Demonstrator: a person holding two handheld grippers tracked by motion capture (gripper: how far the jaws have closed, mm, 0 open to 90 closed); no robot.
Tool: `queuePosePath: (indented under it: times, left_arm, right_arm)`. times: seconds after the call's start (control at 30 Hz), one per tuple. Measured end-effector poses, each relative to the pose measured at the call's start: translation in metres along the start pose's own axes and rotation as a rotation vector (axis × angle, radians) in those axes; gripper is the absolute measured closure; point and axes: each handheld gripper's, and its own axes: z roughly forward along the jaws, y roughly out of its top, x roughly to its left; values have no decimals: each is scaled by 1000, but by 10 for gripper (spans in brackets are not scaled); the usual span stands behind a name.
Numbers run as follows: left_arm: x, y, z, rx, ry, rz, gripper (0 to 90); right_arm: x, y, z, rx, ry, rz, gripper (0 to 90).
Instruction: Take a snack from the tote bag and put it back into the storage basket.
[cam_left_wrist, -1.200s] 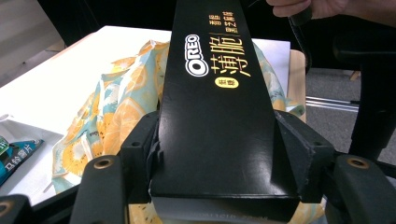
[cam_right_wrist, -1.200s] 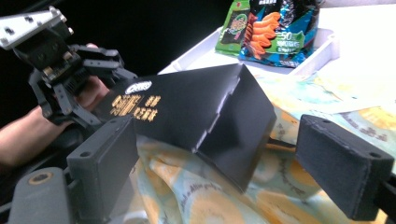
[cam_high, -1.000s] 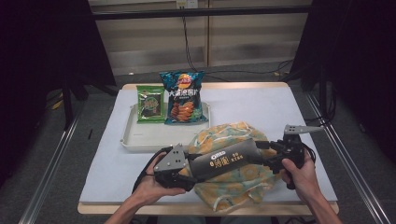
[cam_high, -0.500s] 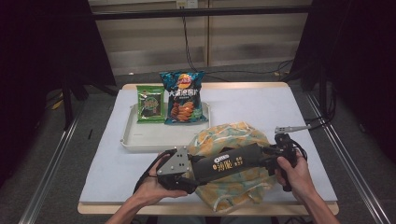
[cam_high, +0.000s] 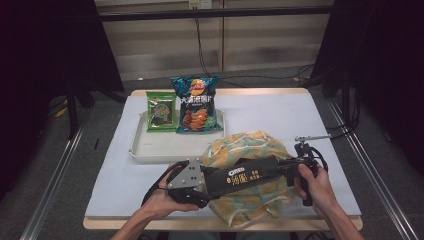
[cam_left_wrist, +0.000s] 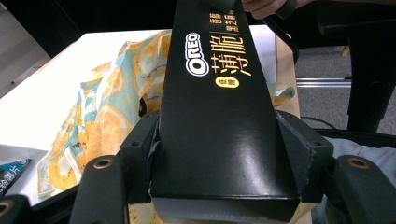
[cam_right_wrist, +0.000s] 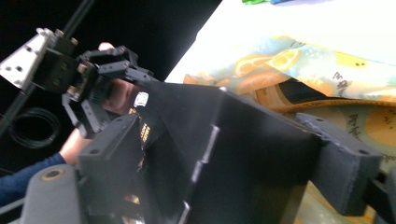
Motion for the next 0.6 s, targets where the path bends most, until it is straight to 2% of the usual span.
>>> queuePosePath:
  times: [0.13,0.23,0.3,0.33,0.37,0.4,0.5,0.6]
  left_arm:
    - [1,0,1,4,4,14,382]
    - [2,-1,2,6,-3,3,380]
    - [1,-3,3,14,2,-22,376]
    - [3,-4,3,25,3,-4,375]
    - [2,-5,5,25,5,-25,373]
    - [2,-6,7,33,7,-29,370]
    - [1,-8,10,55,10,-16,373]
    - [0,-8,10,64,0,3,379]
  right_arm:
    - [-3,0,-4,-16,22,28,239]
    - [-3,1,-6,-25,30,43,261]
    - [-3,1,-8,-45,38,51,291]
    - [-3,2,-9,-56,46,54,309]
    - [-3,2,-10,-63,49,49,320]
    - [-2,2,-12,-67,51,48,333]
    - [-2,3,-14,-66,50,46,347]
    - [-3,2,-13,-31,47,54,338]
